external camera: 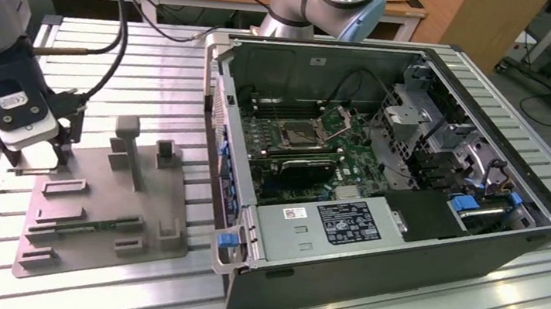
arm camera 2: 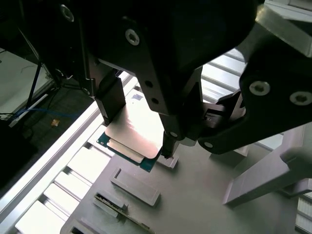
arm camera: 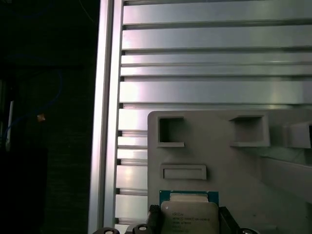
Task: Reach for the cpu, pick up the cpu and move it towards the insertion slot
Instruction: 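Pick up the cpu and move it towards the insertion slot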
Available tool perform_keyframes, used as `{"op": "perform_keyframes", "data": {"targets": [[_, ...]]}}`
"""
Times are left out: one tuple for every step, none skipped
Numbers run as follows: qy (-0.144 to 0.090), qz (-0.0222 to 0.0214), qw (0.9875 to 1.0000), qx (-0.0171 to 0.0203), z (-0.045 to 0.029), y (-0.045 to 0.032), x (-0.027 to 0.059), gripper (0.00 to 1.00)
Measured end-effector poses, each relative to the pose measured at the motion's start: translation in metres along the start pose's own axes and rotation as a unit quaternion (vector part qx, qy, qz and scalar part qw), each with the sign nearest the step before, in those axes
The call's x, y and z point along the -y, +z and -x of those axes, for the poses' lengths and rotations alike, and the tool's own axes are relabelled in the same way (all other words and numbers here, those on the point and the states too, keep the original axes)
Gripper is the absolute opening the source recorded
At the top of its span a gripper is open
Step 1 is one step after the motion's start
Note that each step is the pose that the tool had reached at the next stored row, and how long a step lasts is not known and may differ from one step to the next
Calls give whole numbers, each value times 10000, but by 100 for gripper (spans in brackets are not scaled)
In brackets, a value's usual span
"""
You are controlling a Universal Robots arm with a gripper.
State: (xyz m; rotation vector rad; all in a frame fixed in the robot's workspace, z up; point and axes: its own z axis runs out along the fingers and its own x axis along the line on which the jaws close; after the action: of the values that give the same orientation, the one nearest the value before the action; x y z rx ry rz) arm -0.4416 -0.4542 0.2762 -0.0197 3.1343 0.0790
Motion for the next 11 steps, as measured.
{"op": "perform_keyframes", "data": {"targets": [[0, 0, 10000, 0, 0, -13, -1, 55], [0, 0, 10000, 0, 0, -28, -1, 55], [0, 0, 10000, 0, 0, -44, -2, 55], [0, 0, 10000, 0, 0, -60, -3, 55], [0, 0, 10000, 0, 0, -77, -4, 55], [0, 0, 10000, 0, 0, -94, -5, 55], [0, 0, 10000, 0, 1, -112, -6, 55], [0, 0, 10000, 0, 1, -132, -7, 55], [0, 0, 10000, 0, 1, -150, -8, 55], [0, 0, 10000, 0, 1, -163, -8, 55], [0, 0, 10000, 0, 1, -168, -8, 55]]}}
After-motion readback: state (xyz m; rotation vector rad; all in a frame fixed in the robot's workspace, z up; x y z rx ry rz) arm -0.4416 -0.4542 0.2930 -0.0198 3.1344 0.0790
